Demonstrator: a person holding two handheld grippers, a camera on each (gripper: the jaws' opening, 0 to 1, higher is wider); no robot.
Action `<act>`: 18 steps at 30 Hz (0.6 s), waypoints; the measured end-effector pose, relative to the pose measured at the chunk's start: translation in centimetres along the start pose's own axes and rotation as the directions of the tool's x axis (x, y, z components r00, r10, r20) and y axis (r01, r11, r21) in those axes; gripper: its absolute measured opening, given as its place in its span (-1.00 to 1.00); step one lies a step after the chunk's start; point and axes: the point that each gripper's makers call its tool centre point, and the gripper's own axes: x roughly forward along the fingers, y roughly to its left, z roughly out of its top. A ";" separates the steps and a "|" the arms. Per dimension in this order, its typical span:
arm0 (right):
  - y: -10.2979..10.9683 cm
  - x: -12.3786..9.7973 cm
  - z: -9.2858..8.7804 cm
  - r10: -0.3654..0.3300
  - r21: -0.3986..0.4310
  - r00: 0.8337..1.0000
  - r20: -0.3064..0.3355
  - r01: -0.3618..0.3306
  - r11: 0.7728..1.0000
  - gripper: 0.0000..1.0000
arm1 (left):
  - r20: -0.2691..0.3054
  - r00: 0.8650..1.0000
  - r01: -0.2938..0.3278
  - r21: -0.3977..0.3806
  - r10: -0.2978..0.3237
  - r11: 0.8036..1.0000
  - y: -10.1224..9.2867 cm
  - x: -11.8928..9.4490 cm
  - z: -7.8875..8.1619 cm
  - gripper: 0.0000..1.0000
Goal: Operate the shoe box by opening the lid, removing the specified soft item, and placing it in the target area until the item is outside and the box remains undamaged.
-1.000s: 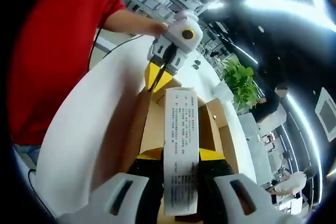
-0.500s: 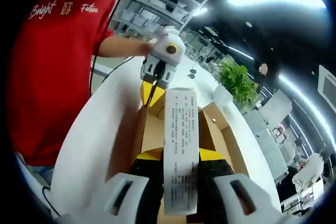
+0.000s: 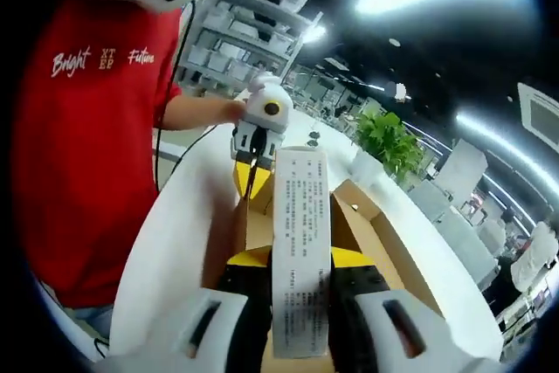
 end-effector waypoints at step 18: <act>-1.1 -1.1 -0.3 -0.001 0.175 0.999 0.052 -0.008 0.985 -0.58 | 0.002 1.000 -0.004 -0.001 0.004 1.000 0.0 0.0 0.1 -0.97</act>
